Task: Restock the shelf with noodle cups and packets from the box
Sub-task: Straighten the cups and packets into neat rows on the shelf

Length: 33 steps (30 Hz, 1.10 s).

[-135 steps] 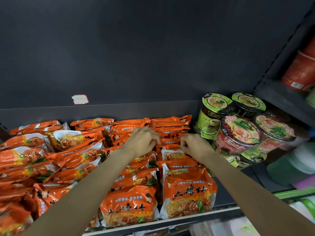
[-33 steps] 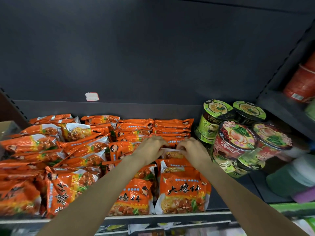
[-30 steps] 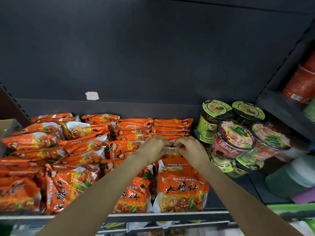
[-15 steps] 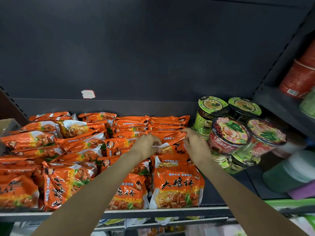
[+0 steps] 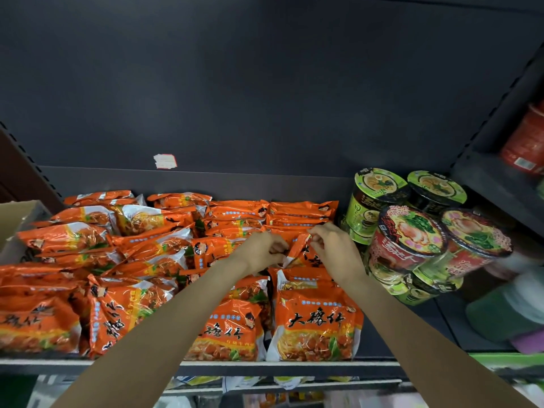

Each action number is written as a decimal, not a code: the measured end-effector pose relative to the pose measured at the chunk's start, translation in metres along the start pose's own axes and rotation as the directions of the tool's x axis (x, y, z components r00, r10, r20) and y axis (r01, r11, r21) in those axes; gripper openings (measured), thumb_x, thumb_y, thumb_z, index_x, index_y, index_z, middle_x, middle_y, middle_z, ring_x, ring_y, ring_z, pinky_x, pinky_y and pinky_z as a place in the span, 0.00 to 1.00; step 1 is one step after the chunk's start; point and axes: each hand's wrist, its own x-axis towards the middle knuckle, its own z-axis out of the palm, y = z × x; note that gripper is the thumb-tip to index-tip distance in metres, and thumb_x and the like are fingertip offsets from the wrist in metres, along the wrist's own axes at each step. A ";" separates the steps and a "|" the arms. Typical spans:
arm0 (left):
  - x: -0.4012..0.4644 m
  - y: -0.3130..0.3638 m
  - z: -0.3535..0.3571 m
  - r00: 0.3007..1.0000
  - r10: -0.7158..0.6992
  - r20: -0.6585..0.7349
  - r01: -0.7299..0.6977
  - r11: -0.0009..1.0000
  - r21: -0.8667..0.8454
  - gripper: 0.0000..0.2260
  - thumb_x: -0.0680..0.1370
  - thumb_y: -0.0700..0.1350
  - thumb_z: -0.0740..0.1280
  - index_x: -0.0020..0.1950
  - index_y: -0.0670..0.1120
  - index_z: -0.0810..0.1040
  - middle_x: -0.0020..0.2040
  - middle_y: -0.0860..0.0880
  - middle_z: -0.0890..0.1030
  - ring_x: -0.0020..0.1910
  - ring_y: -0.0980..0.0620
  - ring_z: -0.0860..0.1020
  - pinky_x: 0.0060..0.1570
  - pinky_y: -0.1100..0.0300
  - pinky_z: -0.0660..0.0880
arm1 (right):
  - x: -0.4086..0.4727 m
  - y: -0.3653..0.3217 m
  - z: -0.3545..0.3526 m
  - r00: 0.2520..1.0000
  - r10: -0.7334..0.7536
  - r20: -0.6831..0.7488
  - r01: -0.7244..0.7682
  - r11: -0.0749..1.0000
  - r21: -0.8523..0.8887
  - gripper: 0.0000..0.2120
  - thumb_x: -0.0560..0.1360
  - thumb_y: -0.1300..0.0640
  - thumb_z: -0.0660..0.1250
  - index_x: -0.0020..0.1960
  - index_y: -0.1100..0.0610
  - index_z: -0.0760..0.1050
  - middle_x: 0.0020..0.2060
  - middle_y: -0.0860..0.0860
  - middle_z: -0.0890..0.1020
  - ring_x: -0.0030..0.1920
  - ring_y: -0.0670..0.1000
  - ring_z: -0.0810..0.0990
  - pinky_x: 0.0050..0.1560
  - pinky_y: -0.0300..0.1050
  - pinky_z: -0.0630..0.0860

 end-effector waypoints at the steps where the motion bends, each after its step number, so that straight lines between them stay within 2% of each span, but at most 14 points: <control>1: -0.002 0.000 -0.002 0.999 0.005 -0.039 -0.007 0.998 -0.059 0.15 0.75 0.42 0.69 0.62 0.45 0.77 0.59 0.47 0.80 0.58 0.51 0.77 0.60 0.58 0.74 | 0.001 0.000 0.001 1.000 -0.004 0.023 0.004 0.999 0.032 0.14 0.76 0.63 0.65 0.62 0.56 0.76 0.53 0.52 0.78 0.52 0.52 0.79 0.53 0.47 0.78; 4: -0.005 0.003 -0.003 0.999 0.002 -0.054 -0.009 0.991 -0.131 0.16 0.75 0.43 0.69 0.63 0.47 0.76 0.56 0.49 0.80 0.53 0.52 0.79 0.53 0.63 0.75 | 0.001 0.000 0.002 0.998 -0.018 0.064 0.012 0.995 0.099 0.16 0.75 0.63 0.67 0.62 0.55 0.76 0.54 0.51 0.77 0.54 0.50 0.78 0.56 0.47 0.76; 7: 0.001 0.009 0.004 0.998 0.027 -0.048 -0.030 0.998 -0.059 0.11 0.77 0.39 0.67 0.59 0.48 0.78 0.50 0.49 0.82 0.42 0.56 0.80 0.46 0.64 0.77 | 0.001 0.000 -0.001 0.999 0.006 0.044 -0.007 1.000 0.026 0.14 0.74 0.58 0.69 0.59 0.52 0.76 0.55 0.49 0.78 0.56 0.50 0.77 0.52 0.47 0.76; 8: 0.003 0.011 0.007 0.998 0.040 -0.052 -0.041 0.999 -0.018 0.12 0.77 0.37 0.65 0.58 0.49 0.79 0.50 0.49 0.83 0.41 0.56 0.80 0.46 0.63 0.78 | 0.001 -0.001 -0.001 0.998 0.027 0.049 -0.027 1.000 -0.001 0.13 0.74 0.57 0.69 0.58 0.52 0.74 0.55 0.49 0.78 0.55 0.51 0.78 0.50 0.47 0.77; 10: 0.007 0.009 0.007 0.999 0.050 -0.018 -0.049 0.998 0.034 0.13 0.78 0.36 0.64 0.58 0.49 0.79 0.52 0.49 0.83 0.45 0.56 0.81 0.50 0.60 0.78 | 0.001 0.000 -0.003 0.996 0.080 0.050 -0.077 0.996 -0.051 0.12 0.74 0.58 0.69 0.56 0.53 0.72 0.52 0.50 0.80 0.52 0.52 0.80 0.46 0.48 0.77; 13: 0.004 -0.002 -0.003 0.999 0.050 0.007 -0.050 0.987 0.156 0.13 0.78 0.40 0.65 0.61 0.49 0.78 0.57 0.51 0.81 0.53 0.55 0.80 0.57 0.56 0.77 | 0.003 0.004 -0.006 0.993 0.120 -0.013 -0.121 0.987 -0.107 0.09 0.74 0.60 0.68 0.54 0.54 0.73 0.50 0.51 0.81 0.49 0.55 0.80 0.45 0.51 0.79; 17: -0.006 -0.017 -0.011 0.994 0.090 0.060 -0.107 0.906 0.410 0.12 0.78 0.51 0.64 0.61 0.54 0.77 0.60 0.54 0.78 0.62 0.53 0.72 0.65 0.51 0.65 | -0.001 0.001 -0.002 0.992 0.039 -0.116 -0.057 0.987 -0.151 0.09 0.74 0.64 0.66 0.54 0.56 0.75 0.48 0.53 0.80 0.45 0.57 0.80 0.46 0.52 0.78; 20: -0.008 -0.022 -0.008 0.992 0.083 0.095 -0.114 0.917 0.383 0.14 0.77 0.53 0.65 0.63 0.55 0.76 0.62 0.54 0.76 0.64 0.52 0.70 0.66 0.49 0.64 | 0.000 -0.009 0.007 0.992 -0.087 -0.093 0.065 0.974 -0.218 0.12 0.71 0.70 0.66 0.51 0.57 0.77 0.43 0.54 0.79 0.44 0.57 0.79 0.48 0.51 0.75; 24: -0.009 -0.021 -0.004 0.999 0.053 0.006 -0.053 0.995 0.080 0.16 0.75 0.49 0.69 0.63 0.50 0.77 0.62 0.52 0.78 0.62 0.53 0.74 0.66 0.51 0.69 | 0.003 -0.014 0.011 0.981 -0.177 -0.083 0.144 0.942 -0.302 0.18 0.60 0.75 0.72 0.43 0.57 0.80 0.34 0.52 0.76 0.36 0.56 0.78 0.45 0.50 0.76; 28: -0.008 -0.027 -0.003 0.999 0.035 0.000 -0.034 0.962 0.269 0.14 0.75 0.48 0.69 0.60 0.52 0.78 0.61 0.51 0.77 0.62 0.50 0.72 0.66 0.48 0.67 | 0.003 -0.006 0.001 0.980 -0.183 -0.084 0.141 0.921 -0.363 0.24 0.53 0.77 0.73 0.45 0.59 0.81 0.34 0.53 0.76 0.36 0.55 0.78 0.43 0.50 0.74; 30: -0.007 -0.028 -0.003 0.999 0.032 0.002 -0.031 0.952 0.306 0.13 0.75 0.48 0.69 0.60 0.53 0.78 0.61 0.52 0.76 0.62 0.50 0.72 0.66 0.49 0.66 | 0.002 -0.006 0.002 0.971 -0.226 -0.079 0.179 0.903 -0.391 0.25 0.48 0.76 0.76 0.42 0.58 0.81 0.31 0.52 0.75 0.33 0.54 0.77 0.38 0.48 0.74; 31: -0.007 -0.027 -0.004 0.999 0.034 -0.002 -0.032 0.945 0.326 0.13 0.75 0.48 0.69 0.60 0.53 0.77 0.61 0.52 0.76 0.63 0.51 0.72 0.66 0.49 0.65 | 0.000 -0.008 0.003 0.970 -0.231 -0.071 0.185 0.898 -0.398 0.25 0.48 0.75 0.77 0.41 0.57 0.81 0.31 0.51 0.74 0.33 0.53 0.77 0.38 0.47 0.74; 33: -0.007 -0.025 -0.005 0.999 0.041 -0.008 -0.036 0.936 0.350 0.14 0.75 0.46 0.69 0.60 0.52 0.77 0.61 0.52 0.75 0.64 0.51 0.71 0.67 0.48 0.64 | 0.000 -0.015 0.012 0.976 -0.215 -0.035 0.188 0.913 -0.361 0.19 0.59 0.70 0.76 0.46 0.55 0.81 0.37 0.51 0.78 0.40 0.53 0.79 0.46 0.48 0.75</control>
